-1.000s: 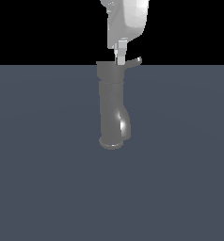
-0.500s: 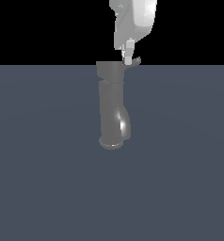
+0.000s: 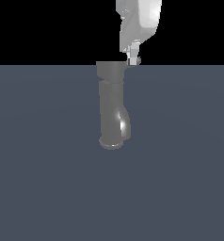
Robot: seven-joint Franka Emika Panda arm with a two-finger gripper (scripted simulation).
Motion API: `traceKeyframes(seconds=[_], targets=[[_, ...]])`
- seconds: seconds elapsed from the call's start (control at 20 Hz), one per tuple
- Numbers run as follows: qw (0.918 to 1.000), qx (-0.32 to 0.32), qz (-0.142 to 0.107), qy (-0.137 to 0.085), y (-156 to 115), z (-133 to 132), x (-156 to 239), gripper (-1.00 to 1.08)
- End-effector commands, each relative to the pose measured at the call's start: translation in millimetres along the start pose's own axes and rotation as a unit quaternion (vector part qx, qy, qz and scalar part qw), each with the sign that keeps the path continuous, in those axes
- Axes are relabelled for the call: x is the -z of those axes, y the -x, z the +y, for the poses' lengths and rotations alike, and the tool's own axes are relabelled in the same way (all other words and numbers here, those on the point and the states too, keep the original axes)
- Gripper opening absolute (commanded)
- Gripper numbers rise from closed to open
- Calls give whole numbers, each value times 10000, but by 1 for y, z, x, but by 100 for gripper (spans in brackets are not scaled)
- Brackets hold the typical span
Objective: Turn on the faucet by rotating a designated handle.
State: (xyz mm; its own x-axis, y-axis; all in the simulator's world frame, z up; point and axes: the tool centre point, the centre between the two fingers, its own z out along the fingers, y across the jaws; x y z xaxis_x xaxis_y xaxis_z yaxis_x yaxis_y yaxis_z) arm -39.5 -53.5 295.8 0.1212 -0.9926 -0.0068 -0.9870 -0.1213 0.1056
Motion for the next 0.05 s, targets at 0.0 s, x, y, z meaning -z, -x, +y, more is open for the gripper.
traceKeyframes(seconds=[0.0], targets=[[9984,-191,24,-527,-32,-44,6,-100]])
